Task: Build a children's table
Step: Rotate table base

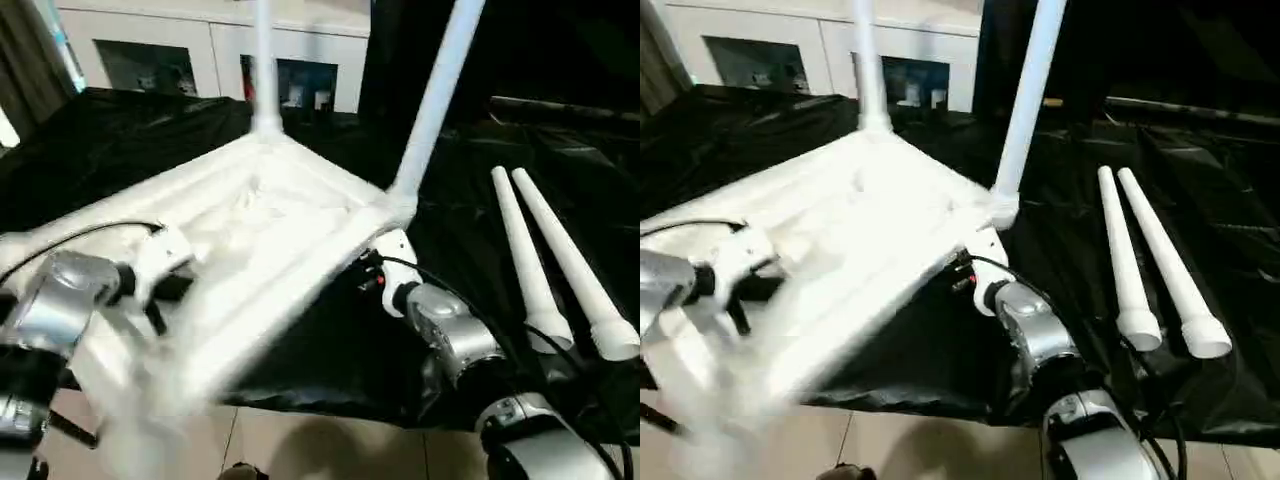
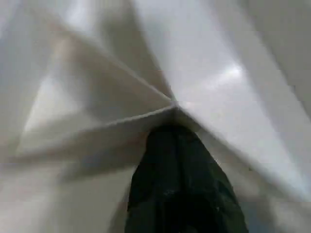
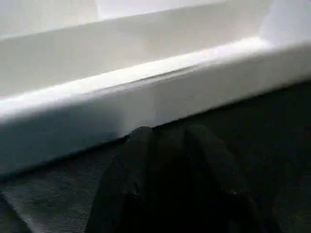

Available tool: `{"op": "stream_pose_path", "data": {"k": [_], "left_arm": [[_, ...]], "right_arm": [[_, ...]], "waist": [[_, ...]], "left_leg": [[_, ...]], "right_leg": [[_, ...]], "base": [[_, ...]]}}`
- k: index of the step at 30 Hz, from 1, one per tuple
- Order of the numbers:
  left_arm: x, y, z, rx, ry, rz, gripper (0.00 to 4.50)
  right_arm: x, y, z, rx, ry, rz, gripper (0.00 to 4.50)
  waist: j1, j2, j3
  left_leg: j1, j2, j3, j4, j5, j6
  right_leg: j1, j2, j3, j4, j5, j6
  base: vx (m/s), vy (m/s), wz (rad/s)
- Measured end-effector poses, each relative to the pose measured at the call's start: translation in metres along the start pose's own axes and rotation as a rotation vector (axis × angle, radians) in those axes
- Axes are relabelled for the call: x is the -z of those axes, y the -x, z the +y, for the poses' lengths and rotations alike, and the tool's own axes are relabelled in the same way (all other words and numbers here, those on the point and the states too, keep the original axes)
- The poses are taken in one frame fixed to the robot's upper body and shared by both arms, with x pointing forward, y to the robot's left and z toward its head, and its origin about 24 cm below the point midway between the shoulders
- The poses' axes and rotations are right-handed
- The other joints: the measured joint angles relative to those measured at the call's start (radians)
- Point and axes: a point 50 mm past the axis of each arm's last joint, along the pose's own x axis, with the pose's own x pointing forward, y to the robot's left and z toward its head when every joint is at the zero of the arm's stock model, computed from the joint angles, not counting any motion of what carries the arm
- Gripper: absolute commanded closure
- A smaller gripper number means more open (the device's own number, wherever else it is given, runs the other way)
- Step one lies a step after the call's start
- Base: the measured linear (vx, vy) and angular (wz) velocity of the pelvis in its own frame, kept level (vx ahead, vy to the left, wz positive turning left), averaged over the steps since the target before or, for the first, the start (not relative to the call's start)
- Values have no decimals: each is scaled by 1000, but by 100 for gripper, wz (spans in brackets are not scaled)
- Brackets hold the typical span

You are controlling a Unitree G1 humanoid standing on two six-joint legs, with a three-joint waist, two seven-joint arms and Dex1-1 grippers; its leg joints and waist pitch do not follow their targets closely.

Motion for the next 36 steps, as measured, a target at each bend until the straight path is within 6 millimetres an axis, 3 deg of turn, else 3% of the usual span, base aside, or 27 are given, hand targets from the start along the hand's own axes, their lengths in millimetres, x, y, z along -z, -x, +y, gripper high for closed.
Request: {"op": "stream_pose_path", "data": {"k": [7,8,13,18,22,29,36], "left_arm": [[-29,-41,-27,150,-49,-116,450],[-31,-45,-28,150,-54,-124,450],[-44,-59,-17,28,-101,-129,450],[-53,-55,15,-254,-199,-42,450],[-47,-50,30,-409,-244,19,450],[-50,-66,27,-488,-248,-27,450],[-70,-65,23,-494,-188,-234,450]], "right_arm": [[-1,0,-5,13,14,1,417],[-1,0,-7,18,14,0,437],[-9,0,-10,28,37,-31,445],[-22,2,-14,48,57,-85,445],[-31,10,-27,93,76,-122,445],[-37,21,-36,148,91,-157,445],[-47,51,-76,319,77,-80,428]], "waist": [[-5,0,0],[-5,0,0],[-6,1,1],[-13,1,1],[-14,1,1],[5,1,1],[10,5,4]], "left_leg": [[1,0,0,0,1,-1],[1,0,0,0,1,-1],[1,1,0,0,1,-1],[1,1,-1,1,1,-1],[1,1,-1,1,1,-1],[-1,1,-1,2,1,0],[-1,1,-1,5,1,0]], "right_leg": [[0,0,0,2,1,-1],[0,0,0,2,1,-1],[-1,1,0,3,1,0],[-1,1,0,4,2,1],[-1,1,0,2,2,1],[0,1,-1,1,2,1],[1,1,0,1,5,0]], "base": [[0,0,0],[0,0,0],[0,0,0],[0,0,0],[0,0,0],[0,0,0],[0,0,0]]}}
